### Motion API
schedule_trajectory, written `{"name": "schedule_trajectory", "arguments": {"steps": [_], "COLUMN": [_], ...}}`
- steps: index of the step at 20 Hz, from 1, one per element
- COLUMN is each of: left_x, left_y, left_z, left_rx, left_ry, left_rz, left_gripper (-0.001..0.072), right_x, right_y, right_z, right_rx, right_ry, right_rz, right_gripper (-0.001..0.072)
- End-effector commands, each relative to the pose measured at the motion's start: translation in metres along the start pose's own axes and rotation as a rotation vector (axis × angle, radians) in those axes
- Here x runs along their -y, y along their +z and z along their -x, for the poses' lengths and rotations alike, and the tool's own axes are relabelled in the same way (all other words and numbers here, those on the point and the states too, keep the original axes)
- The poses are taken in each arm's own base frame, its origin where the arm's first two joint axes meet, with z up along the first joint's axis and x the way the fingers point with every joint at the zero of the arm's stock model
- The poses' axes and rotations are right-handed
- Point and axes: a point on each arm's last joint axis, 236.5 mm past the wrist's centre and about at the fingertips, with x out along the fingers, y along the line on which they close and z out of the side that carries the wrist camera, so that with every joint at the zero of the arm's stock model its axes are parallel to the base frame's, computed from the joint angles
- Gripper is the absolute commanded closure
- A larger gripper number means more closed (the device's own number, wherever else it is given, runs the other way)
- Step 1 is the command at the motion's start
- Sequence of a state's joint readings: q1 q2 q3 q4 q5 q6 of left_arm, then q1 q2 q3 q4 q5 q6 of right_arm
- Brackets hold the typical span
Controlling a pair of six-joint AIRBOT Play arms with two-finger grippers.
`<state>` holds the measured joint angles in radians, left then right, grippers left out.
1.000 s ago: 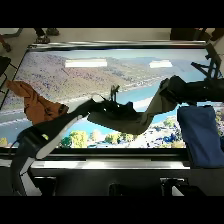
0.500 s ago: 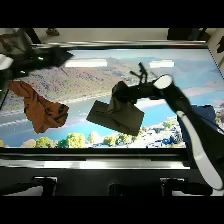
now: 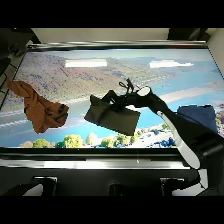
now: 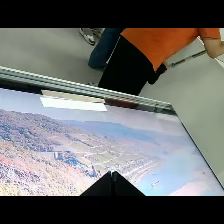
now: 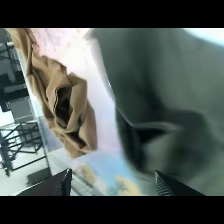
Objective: Fold the shirts.
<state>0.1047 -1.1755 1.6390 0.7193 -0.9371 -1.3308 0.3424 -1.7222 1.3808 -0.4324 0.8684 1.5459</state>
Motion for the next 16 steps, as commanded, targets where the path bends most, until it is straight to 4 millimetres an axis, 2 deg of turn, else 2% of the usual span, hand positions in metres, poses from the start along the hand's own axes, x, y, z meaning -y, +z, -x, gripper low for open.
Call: {"name": "schedule_trajectory", "arguments": {"steps": [1,3,4,5,6,7,9,11,13,14,15,16], "left_x": [-0.006,-0.011,-0.012,-0.012,-0.012,-0.012,-0.012,-0.012,-0.011,-0.011,-0.011,-0.011], "left_y": [-0.001,-0.005,-0.006,-0.006,-0.006,-0.006,-0.006,-0.007,-0.011,-0.012,-0.011,-0.011], "left_z": [0.005,0.005,0.005,0.005,0.005,0.005,0.005,0.005,0.005,0.005,0.005,0.005], "left_rx": [-0.006,-0.026,-0.028,-0.028,-0.028,-0.029,-0.029,-0.033,-0.051,-0.054,-0.052,-0.051], "left_ry": [0.035,0.055,0.059,0.059,0.059,0.059,0.059,0.058,0.054,0.053,0.054,0.054], "left_rz": [-0.031,-0.048,-0.051,-0.051,-0.051,-0.051,-0.05,-0.05,-0.049,-0.049,-0.049,-0.05], "left_gripper": [0.0679,0.0679,0.0679,0.0679,0.0679,0.0679,0.0679,0.0679,0.0679,0.0679,0.0679,0.0679], "right_x": [0.024,0.074,0.111,0.145,0.172,0.188,0.199,0.193,0.184,0.18,0.175,0.168], "right_y": [0.017,0.032,0.03,0.019,0.001,-0.016,-0.037,-0.036,-0.034,-0.034,-0.033,-0.027], "right_z": [0.053,0.119,0.156,0.184,0.199,0.195,0.158,0.121,0.097,0.087,0.08,0.077], "right_rx": [0.001,0.02,0.001,-0.04,-0.095,-0.137,-0.141,-0.071,-0.037,-0.033,-0.024,-0.006], "right_ry": [-0.107,-0.323,-0.479,-0.612,-0.696,-0.703,-0.6,-0.477,-0.418,-0.397,-0.372,-0.345], "right_rz": [0.068,0.076,0.033,-0.015,-0.06,-0.103,-0.157,-0.171,-0.186,-0.187,-0.178,-0.157], "right_gripper": [0.0097,0.0097,0.0098,0.0099,0.0099,0.0098,0.0097,0.0097,0.0102,0.016,0.0298,0.0516]}}
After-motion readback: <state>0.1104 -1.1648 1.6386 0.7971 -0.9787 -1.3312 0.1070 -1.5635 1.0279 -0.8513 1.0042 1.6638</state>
